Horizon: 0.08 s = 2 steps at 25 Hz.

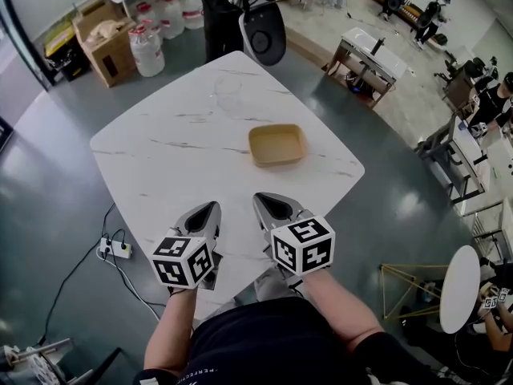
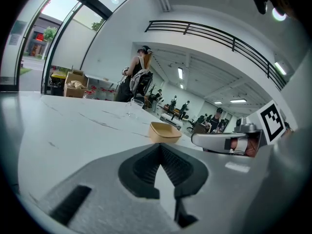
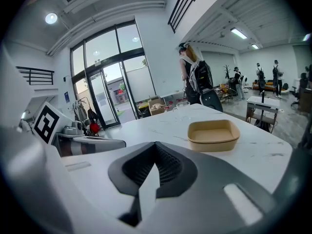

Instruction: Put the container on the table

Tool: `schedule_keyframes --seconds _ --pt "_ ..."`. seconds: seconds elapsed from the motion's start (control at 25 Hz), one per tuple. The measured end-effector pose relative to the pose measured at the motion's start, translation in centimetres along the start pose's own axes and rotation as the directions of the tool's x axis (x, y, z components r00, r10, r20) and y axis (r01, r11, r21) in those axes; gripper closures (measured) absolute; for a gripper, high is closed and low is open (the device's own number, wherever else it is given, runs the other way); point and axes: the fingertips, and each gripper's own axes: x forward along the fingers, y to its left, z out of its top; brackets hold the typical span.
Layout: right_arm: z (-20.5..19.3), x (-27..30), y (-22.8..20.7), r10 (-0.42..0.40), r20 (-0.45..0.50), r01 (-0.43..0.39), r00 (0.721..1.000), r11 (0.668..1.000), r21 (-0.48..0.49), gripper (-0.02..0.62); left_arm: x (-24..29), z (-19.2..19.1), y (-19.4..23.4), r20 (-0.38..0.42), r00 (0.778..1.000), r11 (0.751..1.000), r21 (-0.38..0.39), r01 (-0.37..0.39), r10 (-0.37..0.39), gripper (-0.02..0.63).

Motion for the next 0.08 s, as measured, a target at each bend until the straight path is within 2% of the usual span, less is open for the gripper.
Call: schedule_keyframes --seconds 0.08 --pt "-0.1 0.2 -0.12 0.0 -0.004 0.0 1.0 1.0 0.0 0.597 0.25 -0.05 0.0 -0.007 1.0 1.0 0.0 0.006 -0.006 0.614"
